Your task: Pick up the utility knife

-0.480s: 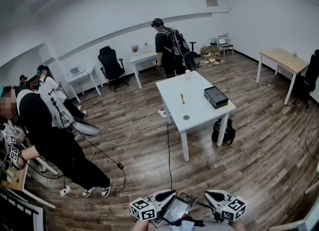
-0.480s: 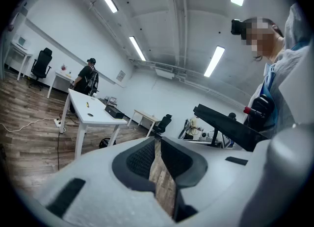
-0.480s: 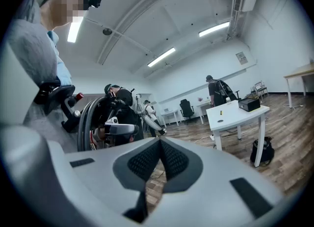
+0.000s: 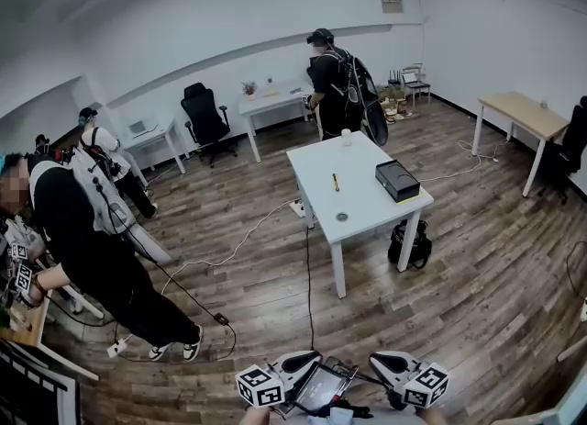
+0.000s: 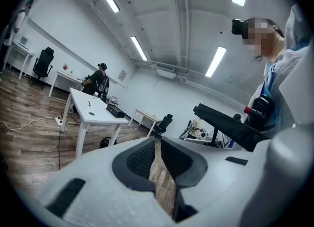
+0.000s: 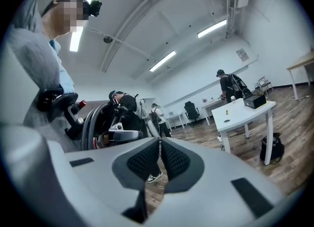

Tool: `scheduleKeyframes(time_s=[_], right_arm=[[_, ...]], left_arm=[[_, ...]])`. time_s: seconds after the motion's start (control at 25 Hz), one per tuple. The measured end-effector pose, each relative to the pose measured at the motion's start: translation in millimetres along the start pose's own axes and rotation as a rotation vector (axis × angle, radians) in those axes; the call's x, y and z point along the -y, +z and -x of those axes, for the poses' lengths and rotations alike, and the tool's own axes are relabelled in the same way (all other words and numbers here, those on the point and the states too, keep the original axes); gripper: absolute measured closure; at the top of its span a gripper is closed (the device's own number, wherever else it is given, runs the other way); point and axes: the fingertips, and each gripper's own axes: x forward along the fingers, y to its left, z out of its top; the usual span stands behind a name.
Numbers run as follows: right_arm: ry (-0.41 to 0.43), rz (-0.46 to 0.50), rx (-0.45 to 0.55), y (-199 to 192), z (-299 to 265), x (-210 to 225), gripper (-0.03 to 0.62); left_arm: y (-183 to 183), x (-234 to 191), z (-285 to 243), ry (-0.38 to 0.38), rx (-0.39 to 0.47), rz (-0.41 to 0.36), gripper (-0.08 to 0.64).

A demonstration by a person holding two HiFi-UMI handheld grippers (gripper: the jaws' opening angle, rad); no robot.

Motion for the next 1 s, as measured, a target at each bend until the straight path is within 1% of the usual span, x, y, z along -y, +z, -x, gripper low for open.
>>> scheduleKeyframes(time_s=[0.2, 0.44, 0.76, 1.0], right_arm=[[-0.012, 0.025, -0.046, -10.2, 0.7, 3.2, 0.561], [-0.042, -0.003, -0.028, -5.8, 8.9, 18.3, 0.561], [-0.056, 0.011, -0.060, -10.7, 11.2, 22.9, 0.561], [-0.091, 0.003, -0.052, -7.5, 22.4, 32.0, 0.561]], left_arm=[[-2.4, 1.8, -2.5, -0.002, -0.006, 0.003, 0.512], [0.0, 3.2, -11.9, -0.011, -0.003, 0.002, 0.512], [-6.1, 1.2, -18.8, -0.006, -0.021, 0.006, 0.512], [-1.5, -0.8, -32.5, -0.019, -0.034, 0.005, 0.512]])
